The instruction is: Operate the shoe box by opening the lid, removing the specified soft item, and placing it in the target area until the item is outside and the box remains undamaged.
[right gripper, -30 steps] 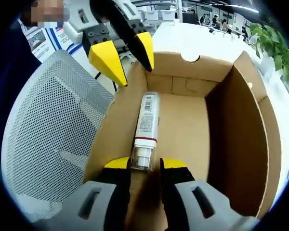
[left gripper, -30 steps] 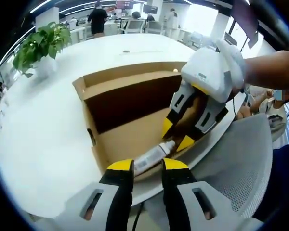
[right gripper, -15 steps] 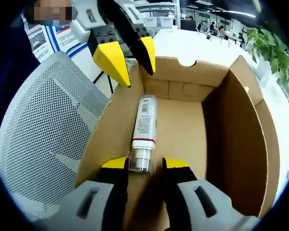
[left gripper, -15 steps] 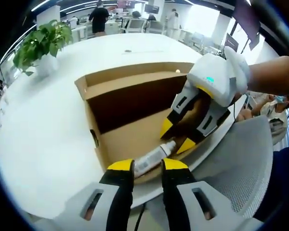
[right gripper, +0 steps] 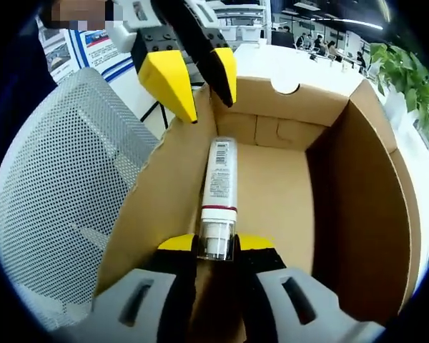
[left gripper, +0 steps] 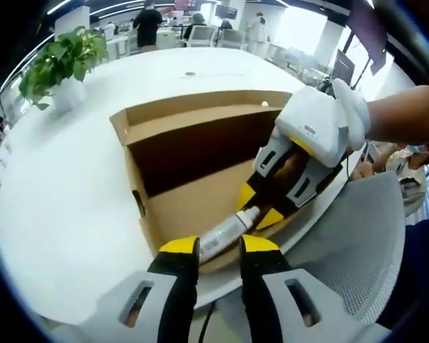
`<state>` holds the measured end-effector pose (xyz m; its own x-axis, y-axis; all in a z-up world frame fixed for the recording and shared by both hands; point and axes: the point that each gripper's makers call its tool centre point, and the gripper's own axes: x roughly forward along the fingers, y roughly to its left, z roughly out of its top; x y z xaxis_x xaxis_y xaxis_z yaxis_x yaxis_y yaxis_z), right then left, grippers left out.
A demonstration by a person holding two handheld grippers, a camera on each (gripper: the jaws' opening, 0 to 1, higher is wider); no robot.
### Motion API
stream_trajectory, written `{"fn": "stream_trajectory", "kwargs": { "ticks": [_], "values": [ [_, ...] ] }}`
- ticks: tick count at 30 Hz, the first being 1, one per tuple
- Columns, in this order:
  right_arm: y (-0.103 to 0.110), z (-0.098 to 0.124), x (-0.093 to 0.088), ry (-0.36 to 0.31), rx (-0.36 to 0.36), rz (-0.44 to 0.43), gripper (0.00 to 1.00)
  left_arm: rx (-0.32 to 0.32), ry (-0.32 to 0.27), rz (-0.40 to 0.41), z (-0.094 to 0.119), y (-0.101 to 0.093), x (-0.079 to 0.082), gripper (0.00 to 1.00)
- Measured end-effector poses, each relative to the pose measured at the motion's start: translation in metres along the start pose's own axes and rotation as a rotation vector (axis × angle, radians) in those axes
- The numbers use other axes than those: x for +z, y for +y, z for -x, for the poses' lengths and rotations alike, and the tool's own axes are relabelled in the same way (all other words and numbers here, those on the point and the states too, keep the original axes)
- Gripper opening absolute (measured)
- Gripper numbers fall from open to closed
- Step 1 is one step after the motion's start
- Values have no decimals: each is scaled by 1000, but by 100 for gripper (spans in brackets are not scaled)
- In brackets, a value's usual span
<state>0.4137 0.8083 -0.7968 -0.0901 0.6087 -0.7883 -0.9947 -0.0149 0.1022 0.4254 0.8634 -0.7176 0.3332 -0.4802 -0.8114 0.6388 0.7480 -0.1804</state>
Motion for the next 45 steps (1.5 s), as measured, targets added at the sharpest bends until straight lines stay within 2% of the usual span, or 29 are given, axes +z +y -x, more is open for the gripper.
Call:
{"fn": "stream_trajectory", "kwargs": {
  "ticks": [14,24,28,39,45],
  "values": [
    [-9,35,11,-47,-49,-56,17,-13,11,-15,-12,-2,8,20],
    [-10,56,23,-73,-72,-61,17,-39,48,-14,-27,-5,13,20],
    [-8,63,28,-85,-76,-57,17,-53,74,-15,-34,-9,10,20],
    [-8,82,31,-76,-82,-36,16,-73,75,-14,-42,-17,13,20],
    [-4,92,28,-31,-68,-42,15,-86,59,-13,-44,-23,19,20]
  ]
}}
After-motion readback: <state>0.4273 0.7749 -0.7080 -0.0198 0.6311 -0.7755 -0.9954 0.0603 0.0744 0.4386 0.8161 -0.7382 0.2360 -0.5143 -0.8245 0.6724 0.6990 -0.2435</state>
